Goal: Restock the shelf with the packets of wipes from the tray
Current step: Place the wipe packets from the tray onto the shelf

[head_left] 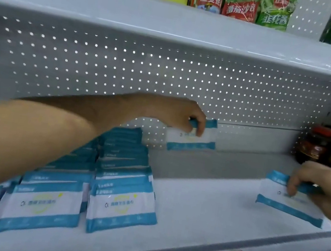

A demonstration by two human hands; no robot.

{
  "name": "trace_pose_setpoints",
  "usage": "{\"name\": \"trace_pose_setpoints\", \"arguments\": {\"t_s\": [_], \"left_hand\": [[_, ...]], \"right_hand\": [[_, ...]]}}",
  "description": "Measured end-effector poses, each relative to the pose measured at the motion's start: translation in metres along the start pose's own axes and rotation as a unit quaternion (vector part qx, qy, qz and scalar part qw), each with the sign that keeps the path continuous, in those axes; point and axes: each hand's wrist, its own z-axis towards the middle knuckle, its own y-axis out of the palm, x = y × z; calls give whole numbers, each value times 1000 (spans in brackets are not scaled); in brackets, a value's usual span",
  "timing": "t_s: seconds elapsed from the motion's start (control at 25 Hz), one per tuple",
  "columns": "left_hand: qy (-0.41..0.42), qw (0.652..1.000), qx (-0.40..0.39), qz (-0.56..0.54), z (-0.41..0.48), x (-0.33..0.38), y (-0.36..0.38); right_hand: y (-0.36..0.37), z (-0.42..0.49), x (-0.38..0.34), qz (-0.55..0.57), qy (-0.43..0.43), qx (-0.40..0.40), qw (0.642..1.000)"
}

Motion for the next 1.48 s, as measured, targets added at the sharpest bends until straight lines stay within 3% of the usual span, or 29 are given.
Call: {"name": "trace_pose_setpoints", "arguments": {"t_s": [0.04, 0.24, 0.48, 1.08, 1.48], "left_hand": [[-11, 1000, -6, 7, 2, -17, -2], [-49, 998, -13, 25, 7, -81, 0], [-44, 998, -22, 36, 5, -119, 25], [-23, 999, -3, 25, 8, -125, 43], [-51, 993, -72, 78, 15, -130, 60]], "right_hand": [[3, 8, -13, -8, 28, -9, 1000], [26, 26, -26, 13, 12, -8, 1000], [21, 68, -73, 19, -34, -89, 995], [41, 110, -106, 48, -40, -114, 992], [40, 111, -110, 57, -42, -121, 990]]}}
